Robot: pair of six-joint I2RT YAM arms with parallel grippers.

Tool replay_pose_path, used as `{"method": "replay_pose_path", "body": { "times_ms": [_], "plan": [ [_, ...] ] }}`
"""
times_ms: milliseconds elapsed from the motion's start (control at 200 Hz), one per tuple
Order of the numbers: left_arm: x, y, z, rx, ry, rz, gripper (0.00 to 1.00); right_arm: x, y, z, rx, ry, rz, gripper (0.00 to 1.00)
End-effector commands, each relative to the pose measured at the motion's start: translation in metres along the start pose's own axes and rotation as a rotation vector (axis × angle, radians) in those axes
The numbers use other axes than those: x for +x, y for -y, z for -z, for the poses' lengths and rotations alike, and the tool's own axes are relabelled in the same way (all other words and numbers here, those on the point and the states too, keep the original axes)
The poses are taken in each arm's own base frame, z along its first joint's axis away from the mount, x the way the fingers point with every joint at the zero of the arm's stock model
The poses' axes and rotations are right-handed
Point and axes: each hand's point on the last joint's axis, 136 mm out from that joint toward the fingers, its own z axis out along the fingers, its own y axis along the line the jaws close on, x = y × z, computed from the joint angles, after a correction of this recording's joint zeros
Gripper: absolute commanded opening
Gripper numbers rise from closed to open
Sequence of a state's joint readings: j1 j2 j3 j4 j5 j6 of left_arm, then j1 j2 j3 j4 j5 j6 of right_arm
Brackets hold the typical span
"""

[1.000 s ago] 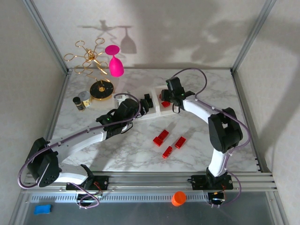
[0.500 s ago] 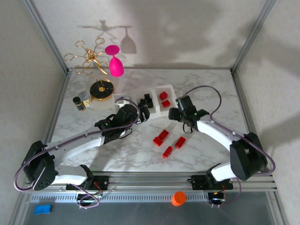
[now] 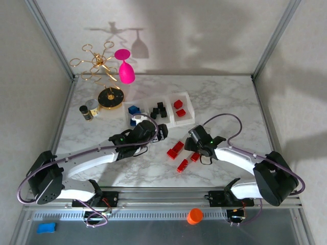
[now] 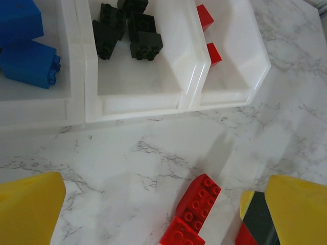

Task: Sort the legos into containers by color
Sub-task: Pick up the lego from the bottom-center of the table, then place the lego in the container.

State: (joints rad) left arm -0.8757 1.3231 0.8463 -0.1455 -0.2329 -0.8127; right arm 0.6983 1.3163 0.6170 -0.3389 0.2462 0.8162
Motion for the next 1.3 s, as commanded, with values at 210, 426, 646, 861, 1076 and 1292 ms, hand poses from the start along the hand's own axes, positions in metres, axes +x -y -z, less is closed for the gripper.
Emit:
{"method": "replay_pose_path", "body": {
  "times_ms": [210,426,646,861,1076,1292],
  "plan": [
    [-0.002,0.007,-0.004,-0.014,0.007,0.005,1.00,0.020,0.017,0.002,0.065,0.003,-0.079,0.72],
    [-0.002,0.007,-0.004,-0.017,0.012,-0.002,1.00,0.031,0.013,-0.003,0.065,-0.013,-0.054,0.59],
    [0.000,0.000,-0.004,-0.034,0.015,0.001,1.00,0.029,0.011,-0.005,0.069,0.000,-0.023,0.44],
    [-0.005,-0.002,0.002,-0.036,0.035,0.004,1.00,0.015,0.004,0.001,0.062,0.037,0.004,0.33],
    [-0.021,0.002,0.009,-0.042,0.081,-0.010,1.00,-0.037,-0.025,0.027,-0.004,0.159,0.054,0.32],
    [-0.046,0.005,0.016,-0.039,0.139,-0.002,1.00,-0.112,-0.047,0.042,-0.056,0.312,0.054,0.30]
  ]
}}
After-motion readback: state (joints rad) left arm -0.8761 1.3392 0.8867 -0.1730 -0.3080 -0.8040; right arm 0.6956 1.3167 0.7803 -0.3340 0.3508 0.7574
